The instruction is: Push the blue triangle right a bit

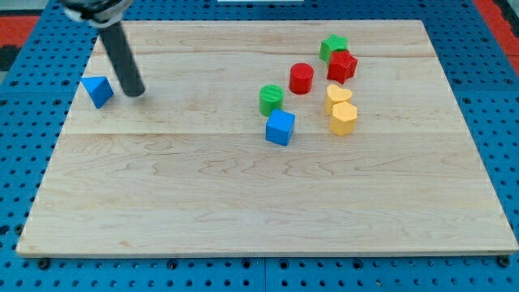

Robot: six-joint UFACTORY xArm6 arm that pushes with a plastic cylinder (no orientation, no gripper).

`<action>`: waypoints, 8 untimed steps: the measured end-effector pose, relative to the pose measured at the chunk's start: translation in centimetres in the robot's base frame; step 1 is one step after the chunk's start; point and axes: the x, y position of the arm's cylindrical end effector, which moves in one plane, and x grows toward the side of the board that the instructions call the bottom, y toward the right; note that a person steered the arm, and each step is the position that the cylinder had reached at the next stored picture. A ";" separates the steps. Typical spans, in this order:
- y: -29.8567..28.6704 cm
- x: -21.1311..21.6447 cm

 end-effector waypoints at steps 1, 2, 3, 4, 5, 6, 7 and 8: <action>-3.2 -4.3; -11.7 -1.9; -10.6 2.6; -6.5 3.0; -5.8 3.5; -4.7 4.5; -4.7 4.5; -4.4 4.7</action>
